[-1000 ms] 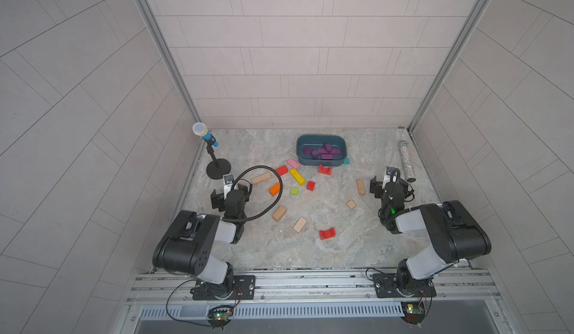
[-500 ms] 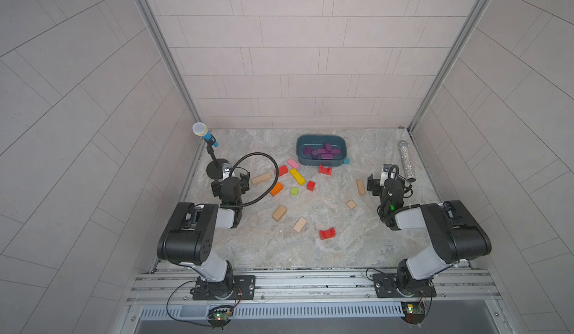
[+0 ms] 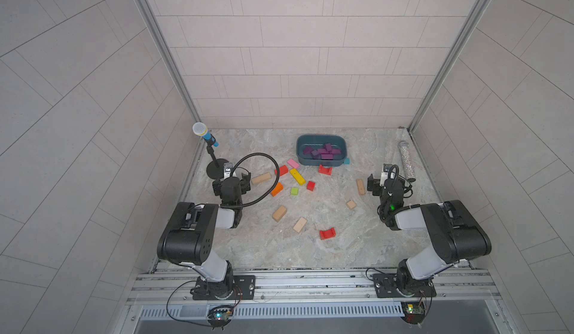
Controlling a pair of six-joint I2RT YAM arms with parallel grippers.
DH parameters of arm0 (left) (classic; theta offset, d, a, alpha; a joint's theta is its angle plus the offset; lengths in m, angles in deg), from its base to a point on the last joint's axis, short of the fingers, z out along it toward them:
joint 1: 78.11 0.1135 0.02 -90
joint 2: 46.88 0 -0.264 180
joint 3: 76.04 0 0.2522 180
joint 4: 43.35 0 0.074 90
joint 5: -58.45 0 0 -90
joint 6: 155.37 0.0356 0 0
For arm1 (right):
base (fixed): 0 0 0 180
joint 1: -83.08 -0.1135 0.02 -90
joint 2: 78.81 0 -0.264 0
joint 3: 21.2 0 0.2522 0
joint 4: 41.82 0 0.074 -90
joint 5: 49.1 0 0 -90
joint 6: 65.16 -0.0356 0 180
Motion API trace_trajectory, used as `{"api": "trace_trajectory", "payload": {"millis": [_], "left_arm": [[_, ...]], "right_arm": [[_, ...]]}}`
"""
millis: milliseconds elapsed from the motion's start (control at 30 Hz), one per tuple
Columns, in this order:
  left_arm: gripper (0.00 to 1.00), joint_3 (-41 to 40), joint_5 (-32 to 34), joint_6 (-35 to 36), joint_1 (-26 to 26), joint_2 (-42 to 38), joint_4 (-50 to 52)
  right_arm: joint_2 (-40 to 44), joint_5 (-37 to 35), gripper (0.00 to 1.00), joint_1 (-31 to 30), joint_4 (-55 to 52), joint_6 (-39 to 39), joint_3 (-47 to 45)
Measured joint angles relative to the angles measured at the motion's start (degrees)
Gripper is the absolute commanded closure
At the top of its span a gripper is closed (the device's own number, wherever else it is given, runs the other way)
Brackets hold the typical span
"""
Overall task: Pick purple bricks into the storage bin
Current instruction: Reset both arms
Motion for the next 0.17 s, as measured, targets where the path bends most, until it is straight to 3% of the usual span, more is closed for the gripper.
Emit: {"api": "trace_trajectory", "payload": {"millis": [167], "left_arm": [[0.0, 0.0, 0.0, 0.0, 0.0, 0.0, 0.0]], "right_arm": [[0.0, 0.0, 0.0, 0.0, -0.13, 0.0, 0.0]]}}
